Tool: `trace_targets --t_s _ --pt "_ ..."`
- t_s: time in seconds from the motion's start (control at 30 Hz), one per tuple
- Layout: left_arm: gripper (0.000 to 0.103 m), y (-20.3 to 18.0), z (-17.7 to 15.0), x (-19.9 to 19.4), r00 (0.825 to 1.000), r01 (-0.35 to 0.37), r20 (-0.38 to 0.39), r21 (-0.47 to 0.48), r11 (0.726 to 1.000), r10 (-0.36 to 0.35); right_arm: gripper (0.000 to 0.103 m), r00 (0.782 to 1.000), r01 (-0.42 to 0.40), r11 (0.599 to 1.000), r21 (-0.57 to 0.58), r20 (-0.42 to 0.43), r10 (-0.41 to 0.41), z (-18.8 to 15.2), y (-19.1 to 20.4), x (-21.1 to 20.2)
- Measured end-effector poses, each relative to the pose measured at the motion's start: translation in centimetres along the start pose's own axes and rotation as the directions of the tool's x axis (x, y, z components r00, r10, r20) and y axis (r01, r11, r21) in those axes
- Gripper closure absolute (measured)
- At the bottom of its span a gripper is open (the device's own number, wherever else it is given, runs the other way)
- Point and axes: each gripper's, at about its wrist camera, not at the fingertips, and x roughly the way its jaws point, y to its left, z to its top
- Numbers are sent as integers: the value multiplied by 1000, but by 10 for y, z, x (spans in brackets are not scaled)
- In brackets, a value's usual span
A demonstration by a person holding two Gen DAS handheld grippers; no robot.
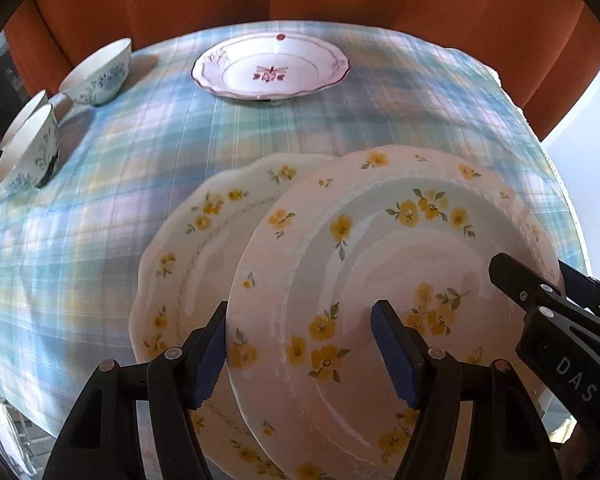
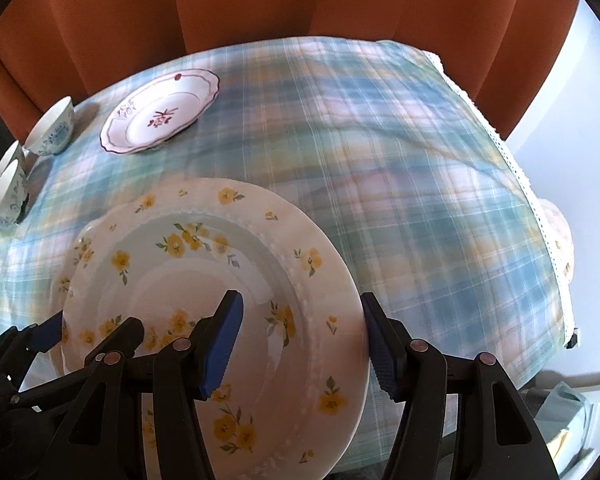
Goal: Organize plates and bowls
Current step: 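Lower the round plate onto the scalloped plate, stacking them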
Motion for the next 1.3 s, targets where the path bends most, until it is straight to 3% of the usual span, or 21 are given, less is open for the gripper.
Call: trace_targets --t_s 0.43,0.83,1.0,1.1,1.13,1.2,1.3 --pt "31 14 -2 13 999 29 -38 -78 997 -32 39 1000 2 996 -86 31 0 1 15 -1" --pt "31 19 0 13 997 -66 -34 -55 996 64 41 1000 -20 993 -118 17 22 1 28 5" --pt "29 25 1 5 997 -64 -34 -51 997 62 42 999 -48 995 -92 -16 46 0 27 10" --pt "24 26 4 -3 998 -70 -4 -40 997 70 42 999 -34 996 -80 17 35 3 27 3" --pt "23 26 5 -5 997 -73 3 -36 997 74 44 999 -32 997 -75 24 34 4 26 2" --pt "22 27 6 -6 997 -81 10 -28 996 81 59 999 -37 997 -65 24 39 6 24 2" --pt "22 31 5 -6 996 -92 2 -32 995 92 68 999 -29 997 -70 16 30 7 23 8"
